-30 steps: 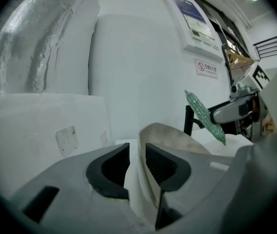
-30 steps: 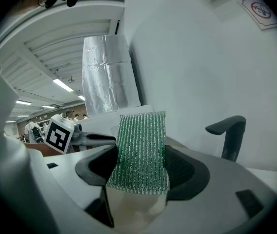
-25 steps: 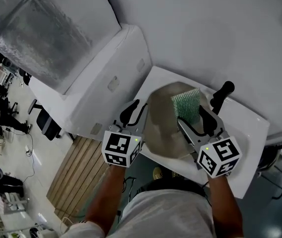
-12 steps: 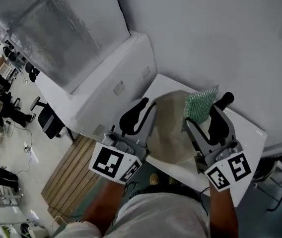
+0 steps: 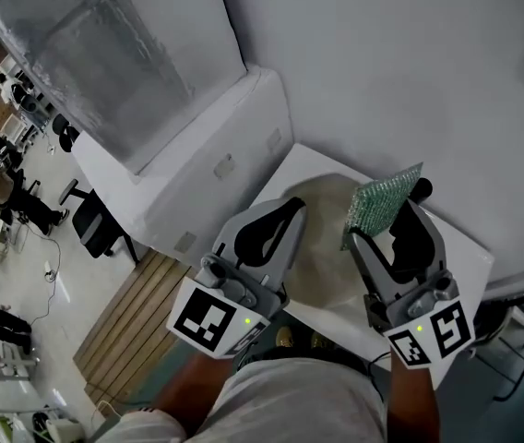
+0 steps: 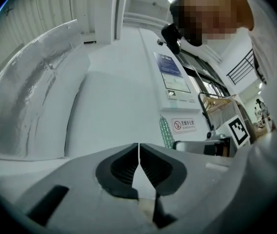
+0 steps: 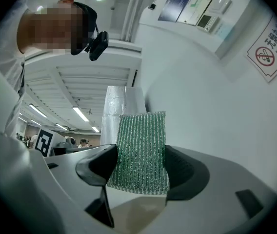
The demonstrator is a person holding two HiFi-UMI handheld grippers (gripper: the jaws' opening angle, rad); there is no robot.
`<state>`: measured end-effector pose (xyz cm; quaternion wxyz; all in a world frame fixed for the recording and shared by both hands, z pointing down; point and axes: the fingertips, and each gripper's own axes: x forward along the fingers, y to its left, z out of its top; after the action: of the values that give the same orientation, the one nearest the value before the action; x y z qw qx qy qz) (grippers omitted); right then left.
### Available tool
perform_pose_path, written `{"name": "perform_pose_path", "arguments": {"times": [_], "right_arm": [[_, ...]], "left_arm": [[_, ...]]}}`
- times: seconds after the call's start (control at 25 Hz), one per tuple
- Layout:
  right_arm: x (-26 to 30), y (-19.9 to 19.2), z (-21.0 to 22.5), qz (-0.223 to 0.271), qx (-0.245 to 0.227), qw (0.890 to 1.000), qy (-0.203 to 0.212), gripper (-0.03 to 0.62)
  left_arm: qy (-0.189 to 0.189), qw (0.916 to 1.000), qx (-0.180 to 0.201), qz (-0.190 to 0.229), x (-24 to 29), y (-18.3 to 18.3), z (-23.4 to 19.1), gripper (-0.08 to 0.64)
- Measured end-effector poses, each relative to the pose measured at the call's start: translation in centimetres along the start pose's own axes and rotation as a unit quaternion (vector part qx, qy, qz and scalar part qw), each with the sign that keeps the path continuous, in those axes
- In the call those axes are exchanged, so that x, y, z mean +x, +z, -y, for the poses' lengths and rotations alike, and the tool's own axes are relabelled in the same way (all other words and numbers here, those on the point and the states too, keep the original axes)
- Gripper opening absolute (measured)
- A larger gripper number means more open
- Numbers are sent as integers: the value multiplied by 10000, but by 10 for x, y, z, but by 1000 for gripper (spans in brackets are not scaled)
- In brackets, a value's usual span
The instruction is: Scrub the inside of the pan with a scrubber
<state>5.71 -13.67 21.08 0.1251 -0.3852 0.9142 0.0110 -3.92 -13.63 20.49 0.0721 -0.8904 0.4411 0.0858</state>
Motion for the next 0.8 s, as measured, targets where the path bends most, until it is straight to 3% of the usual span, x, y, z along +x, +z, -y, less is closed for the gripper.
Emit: {"name": "perform_pose_path", "arguments": {"times": [0.8], "right_arm": [[2,-1,-13,-20,-218,9998,8,304]], "left_arm": [[-149,9998,-69,89,-6,6,1,17]]}}
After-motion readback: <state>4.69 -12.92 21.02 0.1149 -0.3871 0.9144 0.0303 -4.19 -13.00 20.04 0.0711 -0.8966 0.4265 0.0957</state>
